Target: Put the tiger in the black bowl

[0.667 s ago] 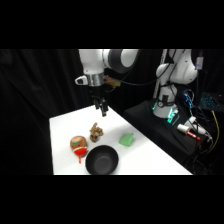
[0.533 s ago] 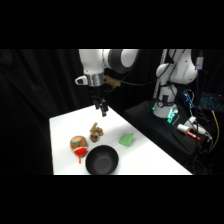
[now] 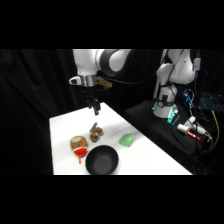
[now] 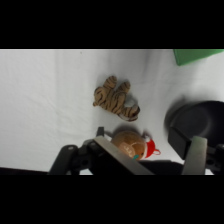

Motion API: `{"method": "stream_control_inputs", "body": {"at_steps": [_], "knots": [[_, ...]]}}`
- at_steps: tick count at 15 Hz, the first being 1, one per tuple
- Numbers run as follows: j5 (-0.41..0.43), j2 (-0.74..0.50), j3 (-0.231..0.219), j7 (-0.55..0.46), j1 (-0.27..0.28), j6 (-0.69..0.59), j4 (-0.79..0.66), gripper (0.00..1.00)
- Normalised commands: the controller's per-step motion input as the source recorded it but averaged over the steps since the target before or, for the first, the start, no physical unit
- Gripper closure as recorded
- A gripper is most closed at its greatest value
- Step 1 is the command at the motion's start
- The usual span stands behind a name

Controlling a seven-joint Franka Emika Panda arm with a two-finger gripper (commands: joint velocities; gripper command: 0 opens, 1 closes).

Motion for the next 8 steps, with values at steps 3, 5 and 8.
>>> {"method": "stream_control_inputs", "body": {"at_steps": [3,5,8], "knots": [[0.286,0.31,0.112,-0.68,-0.171,0.19,0.3,0.0],[0.389,0.28,0.236,-0.8,-0.209,0.17,0.23,0.0],[0.199,0.25,0.226,-0.7,-0.168,0.11,0.18,0.0]]}}
